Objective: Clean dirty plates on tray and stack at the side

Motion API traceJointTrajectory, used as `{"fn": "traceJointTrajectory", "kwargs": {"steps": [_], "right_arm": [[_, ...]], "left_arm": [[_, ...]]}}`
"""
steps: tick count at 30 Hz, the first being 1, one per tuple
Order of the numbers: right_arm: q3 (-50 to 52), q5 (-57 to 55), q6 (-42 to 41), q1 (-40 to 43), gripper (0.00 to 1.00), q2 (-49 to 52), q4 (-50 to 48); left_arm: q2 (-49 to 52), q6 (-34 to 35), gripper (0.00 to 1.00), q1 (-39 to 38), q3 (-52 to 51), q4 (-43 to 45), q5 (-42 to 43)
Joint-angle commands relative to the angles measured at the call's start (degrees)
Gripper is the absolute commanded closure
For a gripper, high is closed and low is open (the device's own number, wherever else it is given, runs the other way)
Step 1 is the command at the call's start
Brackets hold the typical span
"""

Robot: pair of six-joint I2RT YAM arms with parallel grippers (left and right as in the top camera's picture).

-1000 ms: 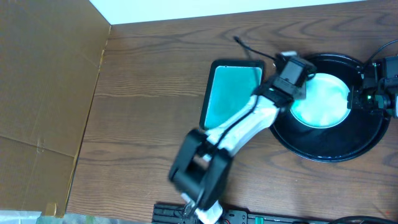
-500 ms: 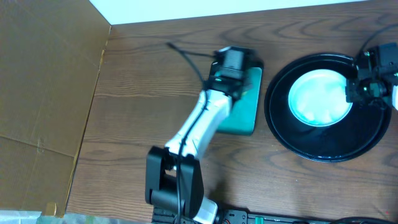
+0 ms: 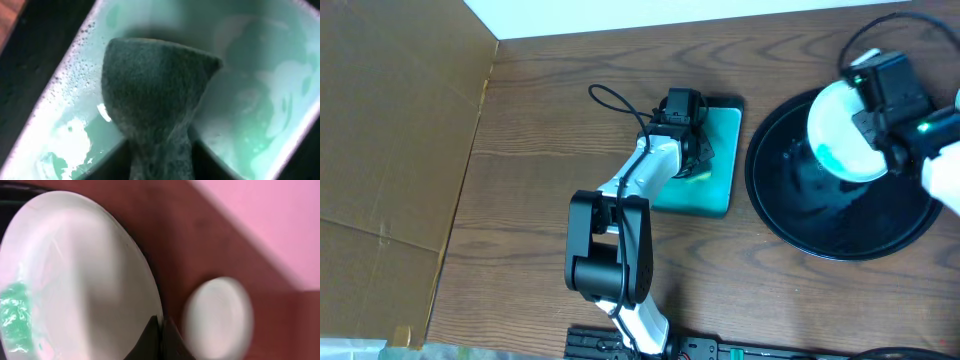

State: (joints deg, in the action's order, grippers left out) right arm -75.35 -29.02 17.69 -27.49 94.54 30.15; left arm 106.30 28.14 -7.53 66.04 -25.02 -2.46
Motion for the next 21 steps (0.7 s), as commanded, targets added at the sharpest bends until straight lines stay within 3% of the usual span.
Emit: {"fn": "traceJointTrajectory", "kwargs": {"steps": [1,4,13,17,21], "right_arm": [[-1.4,-17.0,12.8,-3.6,0.99,-2.4,-2.3],[-1.4,-24.8,19.9,-6.5,0.99,-2.5,-5.7],[-1.4,-32.6,44.7,-12.6,0.99,-2.5,-18.0],[-1.4,-34.8,49.5,-14.4,0.99,-2.5,-25.8],[-1.4,-35.2,53.6,-16.1,0.99,-2.5,-26.7]], "left_arm": [[-0.5,0.2,0.38,0.8,0.2,0.2,0.7],[-2.1,0.2,0.28,1.6,0.2,0.2,0.8],[-13.3,0.1,0.24,3.8,0.2,0.2,0.1],[-15.9,0.0,0.19,4.8,0.2,0.2,-2.0],[-16.0,0.0,0.18,5.3,0.2,-0.1,-2.7]]}}
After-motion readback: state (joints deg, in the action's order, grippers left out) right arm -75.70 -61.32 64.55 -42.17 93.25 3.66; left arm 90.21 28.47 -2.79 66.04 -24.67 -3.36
